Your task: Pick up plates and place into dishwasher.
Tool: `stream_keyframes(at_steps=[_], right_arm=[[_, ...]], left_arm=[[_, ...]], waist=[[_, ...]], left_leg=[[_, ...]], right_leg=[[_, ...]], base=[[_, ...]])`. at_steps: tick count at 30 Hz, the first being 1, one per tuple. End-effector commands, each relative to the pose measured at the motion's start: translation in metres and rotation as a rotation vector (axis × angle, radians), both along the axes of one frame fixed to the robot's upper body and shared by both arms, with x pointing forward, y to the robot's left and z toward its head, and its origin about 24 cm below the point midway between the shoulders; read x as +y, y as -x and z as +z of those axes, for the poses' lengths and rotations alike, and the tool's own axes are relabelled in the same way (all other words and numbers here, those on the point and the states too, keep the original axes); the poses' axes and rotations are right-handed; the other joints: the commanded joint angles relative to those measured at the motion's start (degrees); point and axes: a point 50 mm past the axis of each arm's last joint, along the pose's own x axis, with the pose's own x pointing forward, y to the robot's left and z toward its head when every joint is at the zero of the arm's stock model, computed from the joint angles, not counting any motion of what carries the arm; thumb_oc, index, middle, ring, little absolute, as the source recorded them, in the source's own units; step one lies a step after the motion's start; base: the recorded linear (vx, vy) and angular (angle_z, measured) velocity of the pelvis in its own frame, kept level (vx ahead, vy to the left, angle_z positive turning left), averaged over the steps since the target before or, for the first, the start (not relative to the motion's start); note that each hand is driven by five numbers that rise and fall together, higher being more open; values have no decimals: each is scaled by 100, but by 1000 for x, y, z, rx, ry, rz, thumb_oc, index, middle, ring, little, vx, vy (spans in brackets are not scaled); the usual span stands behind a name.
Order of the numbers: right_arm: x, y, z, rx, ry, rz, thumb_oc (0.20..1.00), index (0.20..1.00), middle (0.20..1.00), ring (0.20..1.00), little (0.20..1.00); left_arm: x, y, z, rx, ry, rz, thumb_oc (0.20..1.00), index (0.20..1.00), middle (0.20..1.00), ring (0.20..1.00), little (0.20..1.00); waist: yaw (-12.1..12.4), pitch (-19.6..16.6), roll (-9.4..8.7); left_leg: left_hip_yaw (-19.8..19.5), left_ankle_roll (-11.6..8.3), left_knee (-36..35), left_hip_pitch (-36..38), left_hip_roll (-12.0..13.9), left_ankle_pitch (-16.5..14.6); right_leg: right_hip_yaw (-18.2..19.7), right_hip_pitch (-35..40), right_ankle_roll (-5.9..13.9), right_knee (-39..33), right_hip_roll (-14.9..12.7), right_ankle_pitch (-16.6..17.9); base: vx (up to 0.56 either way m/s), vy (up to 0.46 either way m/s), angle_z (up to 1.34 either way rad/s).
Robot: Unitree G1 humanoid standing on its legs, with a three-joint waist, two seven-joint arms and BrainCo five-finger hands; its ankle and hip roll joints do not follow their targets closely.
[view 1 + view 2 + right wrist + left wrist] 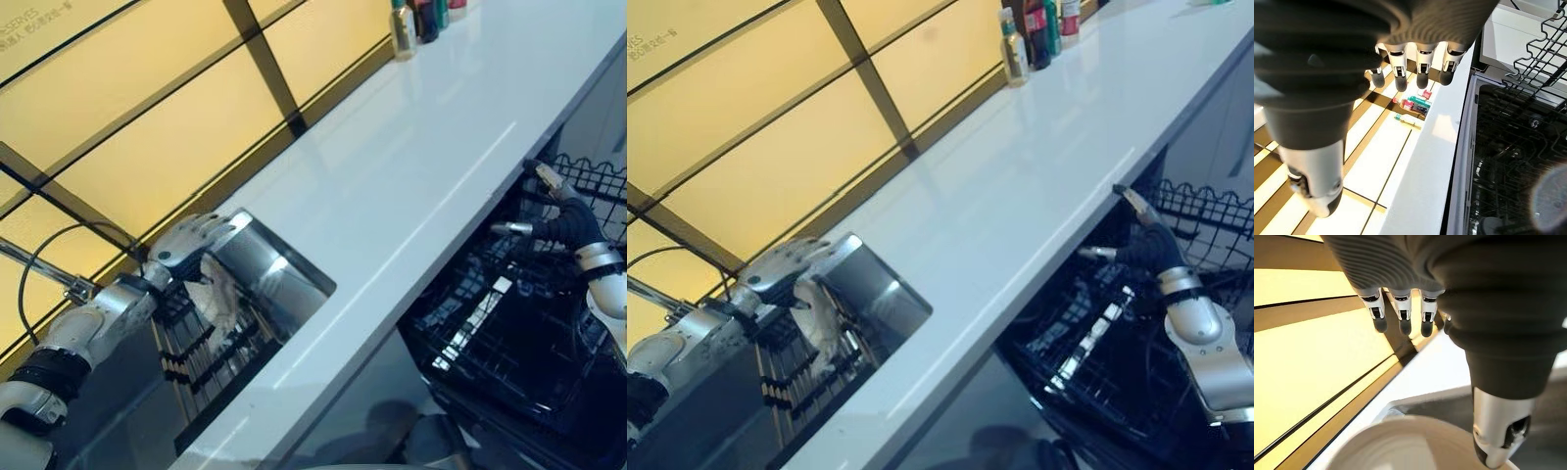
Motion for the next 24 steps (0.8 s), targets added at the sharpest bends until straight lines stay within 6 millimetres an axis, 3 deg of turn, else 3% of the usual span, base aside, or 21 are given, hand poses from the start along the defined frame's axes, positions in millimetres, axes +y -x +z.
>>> stream_keyframes(at_steps=[1,24], right_arm=[[11,6,8,-89,-14,49,1000,1000,1000,1000,1000],[10,8,2,-67,-32,51,1000,1000,1000,1000,1000]], left_arm=[[30,3,14,-60,60,131,1000,1000,1000,1000,1000],[37,8,25,-65,-77,90,1000,1000,1000,1000,1000]], waist=[[102,-720,-451],[143,-686,-461]], left_leg=[[-2,166,699,-28,-387,-1037],[-42,136,689,-36,-343,-1024]], right_leg=[[48,571,505,-1219,-76,222],[30,603,519,-1265,-46,231]], base=[[13,-34,7],[0,-3,1]])
